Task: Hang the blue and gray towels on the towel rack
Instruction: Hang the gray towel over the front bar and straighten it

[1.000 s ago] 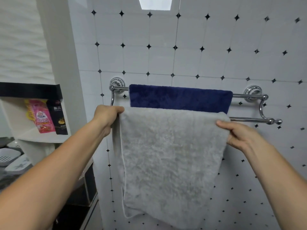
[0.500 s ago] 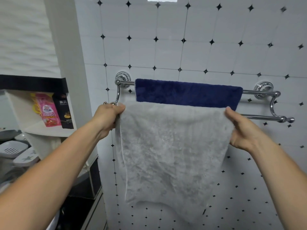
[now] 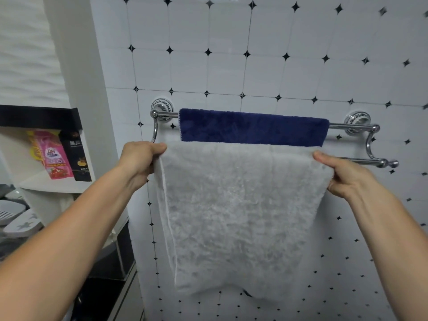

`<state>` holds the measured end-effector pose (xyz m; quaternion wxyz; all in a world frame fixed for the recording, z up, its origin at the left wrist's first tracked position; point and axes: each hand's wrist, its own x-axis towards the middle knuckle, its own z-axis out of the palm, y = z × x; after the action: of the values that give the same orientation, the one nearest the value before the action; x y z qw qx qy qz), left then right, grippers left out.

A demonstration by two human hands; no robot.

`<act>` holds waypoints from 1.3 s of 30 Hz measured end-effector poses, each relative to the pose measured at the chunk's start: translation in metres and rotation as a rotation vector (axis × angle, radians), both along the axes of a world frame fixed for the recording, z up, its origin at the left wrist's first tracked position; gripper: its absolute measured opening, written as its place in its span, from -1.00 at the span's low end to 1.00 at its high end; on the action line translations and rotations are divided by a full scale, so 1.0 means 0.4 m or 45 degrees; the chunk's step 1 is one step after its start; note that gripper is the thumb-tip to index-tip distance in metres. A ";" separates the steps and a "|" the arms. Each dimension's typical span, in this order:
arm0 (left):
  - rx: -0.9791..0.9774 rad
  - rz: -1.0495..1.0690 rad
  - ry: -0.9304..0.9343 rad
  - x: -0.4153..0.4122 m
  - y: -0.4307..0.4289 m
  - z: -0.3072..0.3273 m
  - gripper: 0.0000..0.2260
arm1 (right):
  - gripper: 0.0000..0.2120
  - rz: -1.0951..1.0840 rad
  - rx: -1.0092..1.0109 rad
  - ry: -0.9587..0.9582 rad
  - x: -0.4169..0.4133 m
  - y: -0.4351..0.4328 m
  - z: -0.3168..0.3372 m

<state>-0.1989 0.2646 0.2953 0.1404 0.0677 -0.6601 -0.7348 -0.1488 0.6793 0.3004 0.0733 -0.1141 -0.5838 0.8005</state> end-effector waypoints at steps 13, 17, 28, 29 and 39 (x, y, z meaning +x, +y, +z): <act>-0.950 0.392 -0.060 0.016 0.048 0.031 -0.73 | -0.85 -0.150 0.568 -0.056 -0.007 -0.020 0.054; -0.851 0.323 0.006 0.001 0.009 0.053 -0.71 | -0.81 -0.101 0.370 -0.049 0.000 0.037 0.056; -0.657 0.053 0.047 -0.019 0.047 0.058 -0.78 | -0.85 0.103 0.541 -0.302 -0.003 0.007 0.084; -0.649 0.046 0.046 -0.019 0.047 0.060 -0.79 | -0.84 0.122 0.532 -0.323 -0.001 0.001 0.088; -0.469 0.079 0.073 -0.026 0.003 0.041 -0.78 | -0.80 0.051 0.152 -0.073 0.001 0.040 0.050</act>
<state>-0.2093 0.2657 0.3117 0.1917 0.0402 -0.7768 -0.5985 -0.1484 0.6954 0.3205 0.0472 -0.1208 -0.6347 0.7618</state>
